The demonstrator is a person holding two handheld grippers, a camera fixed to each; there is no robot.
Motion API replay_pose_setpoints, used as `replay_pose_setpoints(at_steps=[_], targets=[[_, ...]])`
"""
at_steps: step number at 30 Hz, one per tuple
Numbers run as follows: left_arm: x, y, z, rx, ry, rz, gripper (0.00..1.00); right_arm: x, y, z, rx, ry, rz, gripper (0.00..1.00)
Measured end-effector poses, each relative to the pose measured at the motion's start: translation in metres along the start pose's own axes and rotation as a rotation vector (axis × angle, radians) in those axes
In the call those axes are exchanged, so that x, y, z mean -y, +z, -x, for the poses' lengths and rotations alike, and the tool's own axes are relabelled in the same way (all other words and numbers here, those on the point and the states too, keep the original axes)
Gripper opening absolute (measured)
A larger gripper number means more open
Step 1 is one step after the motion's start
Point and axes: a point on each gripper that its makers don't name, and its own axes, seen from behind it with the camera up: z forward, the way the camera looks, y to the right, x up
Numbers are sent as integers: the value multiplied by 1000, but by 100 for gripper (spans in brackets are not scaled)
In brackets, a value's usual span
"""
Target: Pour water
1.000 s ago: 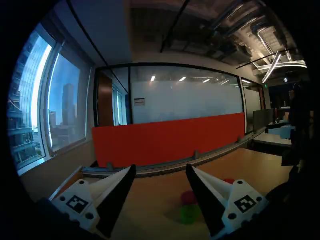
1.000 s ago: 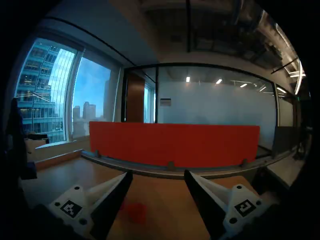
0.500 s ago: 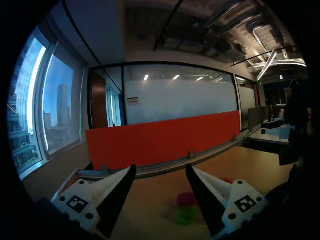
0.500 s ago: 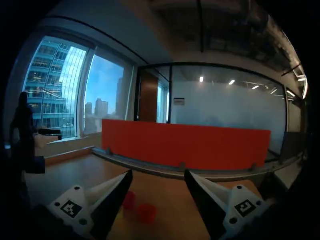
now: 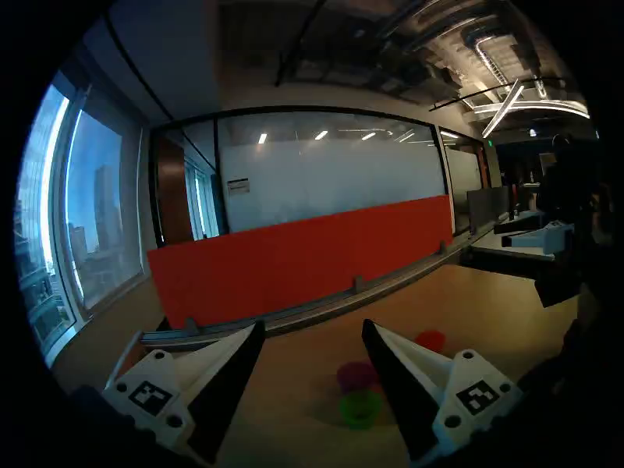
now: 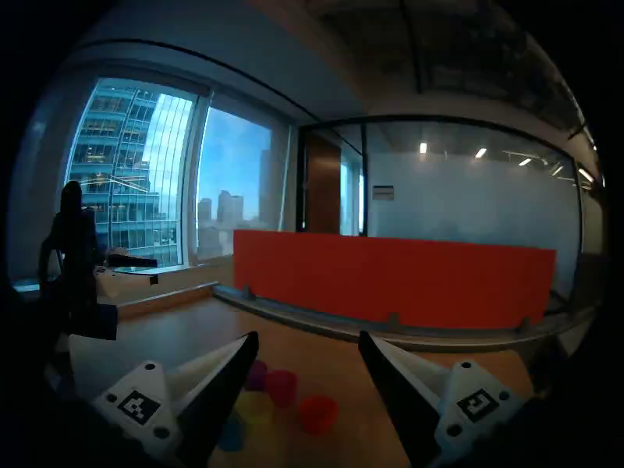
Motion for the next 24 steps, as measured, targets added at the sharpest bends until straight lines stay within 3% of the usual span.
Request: replay_pose_setpoints(at_steps=[14,24], targets=[[-9,14,39,89,18,49,92,46,6,43,88,-5,-156,99],[-17,24,74,156,25,82,92,62,10,82,156,-46,-209,99]])
